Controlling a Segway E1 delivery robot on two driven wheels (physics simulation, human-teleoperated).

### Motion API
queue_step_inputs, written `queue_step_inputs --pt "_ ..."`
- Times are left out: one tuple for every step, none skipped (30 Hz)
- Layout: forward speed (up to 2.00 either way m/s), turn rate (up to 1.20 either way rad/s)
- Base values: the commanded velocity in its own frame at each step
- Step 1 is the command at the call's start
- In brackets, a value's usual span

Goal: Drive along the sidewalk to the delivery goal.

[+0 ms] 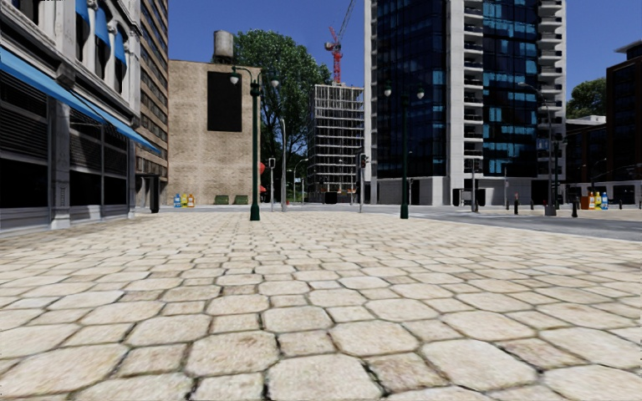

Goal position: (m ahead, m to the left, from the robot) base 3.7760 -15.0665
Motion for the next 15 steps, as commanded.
queue_step_inputs --pt "2.00 0.00" --pt "2.00 0.00" --pt "2.00 0.00" --pt "2.00 0.00" --pt "2.00 0.00" --pt "2.00 0.00" --pt "2.00 0.00" --pt "2.00 0.00" --pt "2.00 0.00" --pt "2.00 0.00" --pt "2.00 0.00" --pt "2.00 0.00" --pt "2.00 0.00" --pt "2.00 0.00" --pt "2.00 0.00"
